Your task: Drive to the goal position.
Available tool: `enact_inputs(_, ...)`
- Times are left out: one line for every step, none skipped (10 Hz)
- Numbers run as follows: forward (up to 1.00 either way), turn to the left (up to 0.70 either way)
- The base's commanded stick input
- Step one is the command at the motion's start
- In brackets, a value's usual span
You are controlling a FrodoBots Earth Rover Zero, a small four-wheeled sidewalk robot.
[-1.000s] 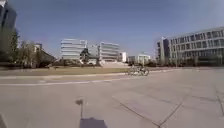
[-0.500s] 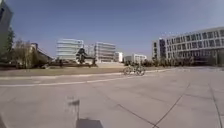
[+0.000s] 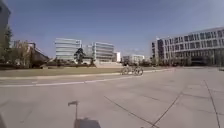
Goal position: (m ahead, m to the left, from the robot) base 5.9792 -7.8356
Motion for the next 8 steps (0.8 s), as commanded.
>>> enact_inputs(0.00,0.00)
enact_inputs(0.00,0.00)
enact_inputs(0.00,0.00)
enact_inputs(0.00,0.00)
enact_inputs(0.01,0.00)
enact_inputs(0.07,0.00)
enact_inputs(0.29,0.00)
enact_inputs(0.61,0.00)
